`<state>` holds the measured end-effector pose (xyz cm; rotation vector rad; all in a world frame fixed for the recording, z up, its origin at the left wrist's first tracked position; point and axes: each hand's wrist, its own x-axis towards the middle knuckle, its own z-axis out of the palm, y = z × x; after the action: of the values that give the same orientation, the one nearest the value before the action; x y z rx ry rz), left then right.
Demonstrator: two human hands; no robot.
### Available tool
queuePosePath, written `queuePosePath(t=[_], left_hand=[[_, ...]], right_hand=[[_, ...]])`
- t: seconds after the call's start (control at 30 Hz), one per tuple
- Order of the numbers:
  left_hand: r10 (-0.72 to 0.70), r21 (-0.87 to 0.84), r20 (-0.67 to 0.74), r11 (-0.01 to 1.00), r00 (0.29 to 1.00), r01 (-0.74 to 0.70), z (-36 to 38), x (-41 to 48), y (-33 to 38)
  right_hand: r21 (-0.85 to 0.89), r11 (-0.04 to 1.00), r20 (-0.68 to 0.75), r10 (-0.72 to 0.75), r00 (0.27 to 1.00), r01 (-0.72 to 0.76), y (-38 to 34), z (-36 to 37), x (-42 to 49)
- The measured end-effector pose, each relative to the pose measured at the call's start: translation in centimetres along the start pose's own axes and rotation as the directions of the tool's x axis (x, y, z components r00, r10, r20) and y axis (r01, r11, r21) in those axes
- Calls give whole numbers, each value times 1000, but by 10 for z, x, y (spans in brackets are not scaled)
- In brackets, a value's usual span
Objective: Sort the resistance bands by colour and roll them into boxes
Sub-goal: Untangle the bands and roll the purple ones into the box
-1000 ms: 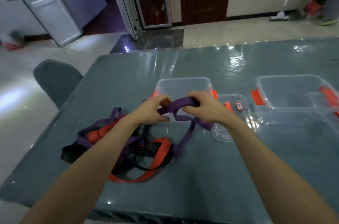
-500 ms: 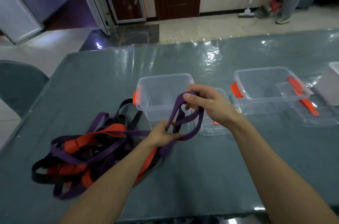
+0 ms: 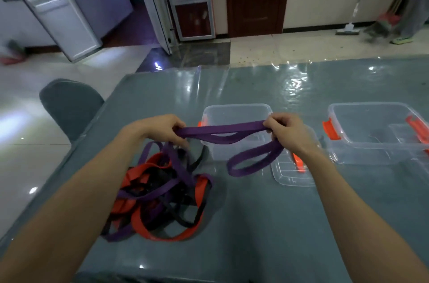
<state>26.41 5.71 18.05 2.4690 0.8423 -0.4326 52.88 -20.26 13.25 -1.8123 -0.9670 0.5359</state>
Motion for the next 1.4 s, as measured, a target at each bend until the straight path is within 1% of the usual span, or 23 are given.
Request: queuePosePath(t=[0.03,0.1,0.17,0.2,0.27,0.3,0.33,0.47,0.53,0.63,0.73,0.8,0.83,0.9,0.97,1.03,1.1,1.17,1.2,1.23,1.3,1.33,1.4], left_hand=[[-34,-42,-80,999,996,31,0,-5,-9],[-66,-270,-253,963,965,-5,-1,-14,-19],[-66,-540,-368,827,927,-155,-9,-27,-4],[-65,-666,-393,708,917,-235,-15,-34,10],[-62,-860,-404,365,912,-356,-25,-42,36],[-72,-892,-410,240,909,-384,-29,-43,48],[-88,-901,-415,178,906,-395,-32,-45,57],[-59,-890,-446,130,893,-436,-34,-48,79],[7,-887,-455,80,890,-454,-38,-49,85],[134,-868,-492,-6,860,-496,-46,-49,84],[137,-846,-521,48,843,-531,-45,-44,72],[71,-829,-536,141,841,-541,-38,-39,57],[33,-806,-557,219,830,-550,-34,-36,47],[-14,-725,-596,440,803,-530,-28,-31,21],[-73,-665,-581,616,810,-422,-15,-26,-15],[-160,-701,-477,663,864,-264,13,-24,-53],[-145,-667,-297,738,944,-97,57,-25,-82],[-67,-475,-157,880,985,-16,107,-25,-99],[-36,-337,-142,941,989,-14,129,-21,-102],[-29,-194,-173,981,984,-5,145,-16,-105],[-41,20,-304,999,952,50,157,-4,-109],[-16,67,-353,997,936,43,151,1,-109],[47,28,-445,999,894,-38,128,5,-112]], right_hand=[[-92,996,41,-12,999,16,1,6,4],[-333,941,208,7,978,64,6,27,5],[-473,877,372,116,921,81,12,56,2],[-474,877,423,152,894,75,12,72,-2],[-366,929,468,135,873,53,7,104,-4],[-319,947,459,109,881,49,5,119,-3],[-266,963,446,82,891,45,2,133,0],[2,1000,401,10,916,-12,-20,167,15],[127,992,358,-71,931,27,-32,179,17],[289,957,286,-108,952,22,-54,195,20],[425,905,257,-83,963,-35,-67,207,24],[504,857,296,-54,954,-108,-72,214,24],[499,858,318,-49,947,-124,-73,217,22],[421,897,346,-23,938,-134,-73,223,16],[441,870,304,84,949,-218,-68,226,14],[562,759,254,220,942,-329,-63,221,15],[659,657,213,305,928,-367,-60,207,19],[697,617,178,345,922,-365,-58,190,21],[698,620,166,349,922,-360,-56,180,22],[697,627,157,341,927,-348,-55,171,21],[678,667,120,312,942,-308,-53,154,22],[677,678,98,302,948,-286,-52,146,24],[718,647,63,307,950,-257,-51,136,23]])
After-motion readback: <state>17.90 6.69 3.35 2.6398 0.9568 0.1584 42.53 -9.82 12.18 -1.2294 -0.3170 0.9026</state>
